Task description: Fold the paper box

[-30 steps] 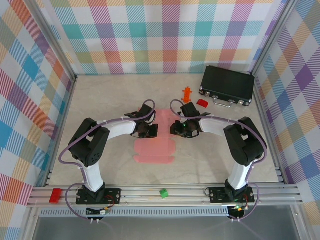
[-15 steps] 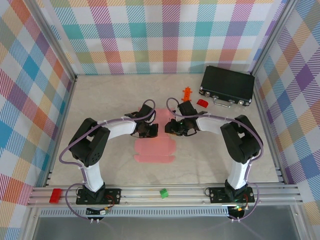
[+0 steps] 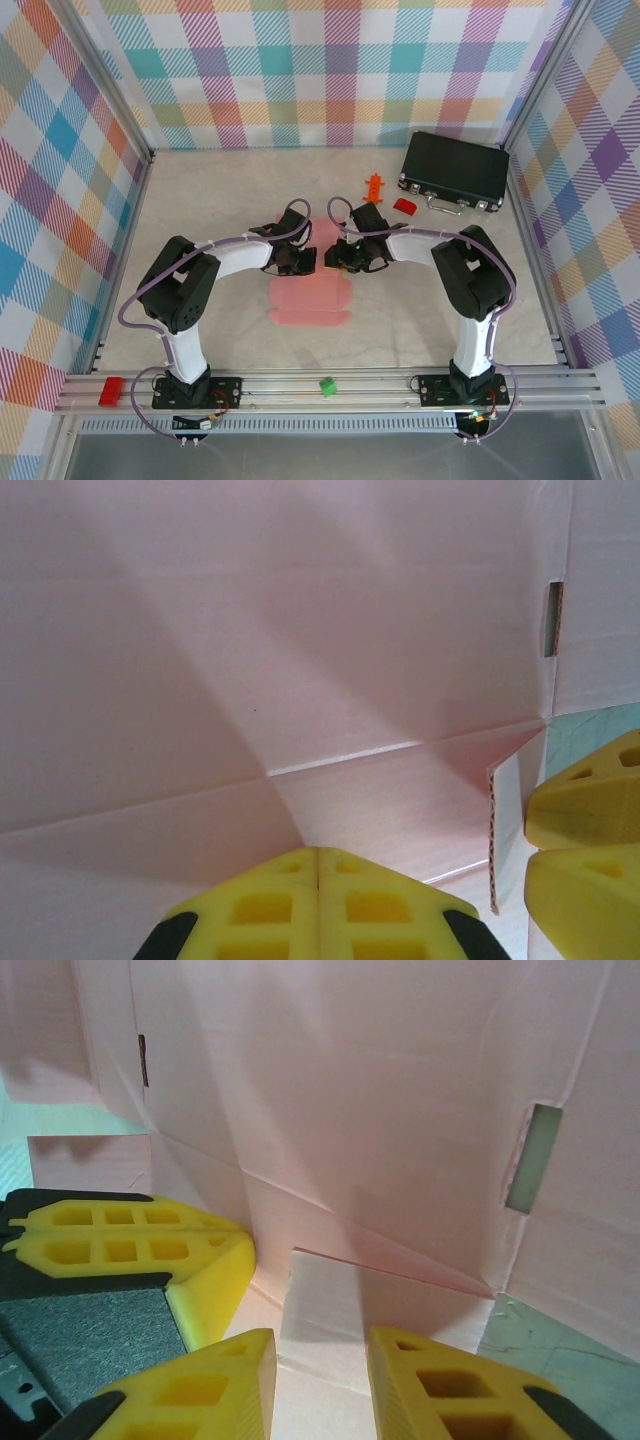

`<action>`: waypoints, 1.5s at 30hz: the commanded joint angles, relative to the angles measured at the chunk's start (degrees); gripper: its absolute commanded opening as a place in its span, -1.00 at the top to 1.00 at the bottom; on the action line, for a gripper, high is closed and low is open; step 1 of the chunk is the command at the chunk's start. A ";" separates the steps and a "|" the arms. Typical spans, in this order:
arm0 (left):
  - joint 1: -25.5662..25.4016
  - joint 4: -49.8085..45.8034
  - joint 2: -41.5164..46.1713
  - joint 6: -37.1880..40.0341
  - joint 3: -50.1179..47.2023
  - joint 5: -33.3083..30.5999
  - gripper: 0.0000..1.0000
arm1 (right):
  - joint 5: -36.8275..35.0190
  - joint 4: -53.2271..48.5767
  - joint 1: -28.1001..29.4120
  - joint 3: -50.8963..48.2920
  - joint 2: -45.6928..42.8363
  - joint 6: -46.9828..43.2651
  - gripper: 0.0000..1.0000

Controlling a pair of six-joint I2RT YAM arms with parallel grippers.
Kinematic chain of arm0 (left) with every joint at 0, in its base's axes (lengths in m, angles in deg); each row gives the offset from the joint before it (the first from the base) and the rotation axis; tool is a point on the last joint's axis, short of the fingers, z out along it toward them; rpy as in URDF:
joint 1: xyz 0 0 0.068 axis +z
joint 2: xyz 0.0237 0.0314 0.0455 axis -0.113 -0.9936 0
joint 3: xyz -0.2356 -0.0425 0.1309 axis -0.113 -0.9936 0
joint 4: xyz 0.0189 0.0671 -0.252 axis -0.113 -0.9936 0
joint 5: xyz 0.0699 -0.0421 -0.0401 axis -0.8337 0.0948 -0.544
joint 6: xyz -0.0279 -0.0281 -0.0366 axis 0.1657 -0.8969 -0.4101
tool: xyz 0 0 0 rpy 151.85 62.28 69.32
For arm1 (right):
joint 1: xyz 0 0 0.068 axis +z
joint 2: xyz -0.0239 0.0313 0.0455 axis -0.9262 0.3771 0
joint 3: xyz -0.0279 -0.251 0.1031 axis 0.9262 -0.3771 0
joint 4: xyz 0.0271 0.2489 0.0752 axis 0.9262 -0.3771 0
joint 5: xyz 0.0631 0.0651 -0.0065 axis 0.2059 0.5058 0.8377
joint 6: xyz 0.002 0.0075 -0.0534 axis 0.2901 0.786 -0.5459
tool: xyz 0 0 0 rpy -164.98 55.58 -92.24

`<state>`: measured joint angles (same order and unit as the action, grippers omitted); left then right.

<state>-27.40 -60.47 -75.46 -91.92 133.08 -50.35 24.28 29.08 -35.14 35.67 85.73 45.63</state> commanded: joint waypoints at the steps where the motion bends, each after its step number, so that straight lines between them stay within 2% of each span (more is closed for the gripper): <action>1: -0.39 -3.17 -1.22 0.95 -0.69 -2.30 1.00 | -2.95 -2.33 0.34 0.88 -3.15 -0.95 0.37; 9: -0.37 -5.99 2.89 1.58 4.46 1.12 0.97 | -11.97 -14.68 -0.22 6.99 -7.75 -7.19 0.35; 11: -0.39 -7.28 4.58 1.66 5.67 0.66 0.89 | -12.89 -17.35 -0.78 9.79 -6.79 -8.88 0.34; 13: -0.39 -8.40 6.49 1.96 6.00 -0.47 0.71 | -12.87 -19.48 -1.27 12.88 -5.33 -10.85 0.34; 16: -0.39 -9.76 10.00 1.94 4.64 -2.33 0.62 | -11.31 -22.66 -1.44 18.95 -1.55 -14.01 0.35; 22: -0.39 -7.72 18.19 -1.44 -4.89 -1.24 0.66 | -7.77 -28.31 -1.41 31.36 8.98 -16.59 0.48; 27: -0.81 -4.90 20.78 -3.71 -12.54 3.24 0.86 | -7.11 -30.82 -0.78 36.69 15.18 -16.77 0.61; 32: -1.09 -2.12 21.07 -6.02 -17.69 3.04 0.96 | -8.86 -31.49 0.07 36.69 17.75 -16.63 0.63; 37: -1.09 -4.15 21.00 -6.41 -19.83 -3.45 0.96 | -11.10 -32.25 0.16 33.60 17.70 -15.57 0.63; 45: -1.10 -5.67 18.90 -6.77 -20.37 -10.04 0.96 | -13.63 -30.33 0.16 24.65 13.54 -13.02 0.63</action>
<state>-27.95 -64.89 -55.62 -97.95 112.97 -56.16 12.96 0.80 -35.14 63.84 100.74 30.96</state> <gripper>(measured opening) 0.048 0.184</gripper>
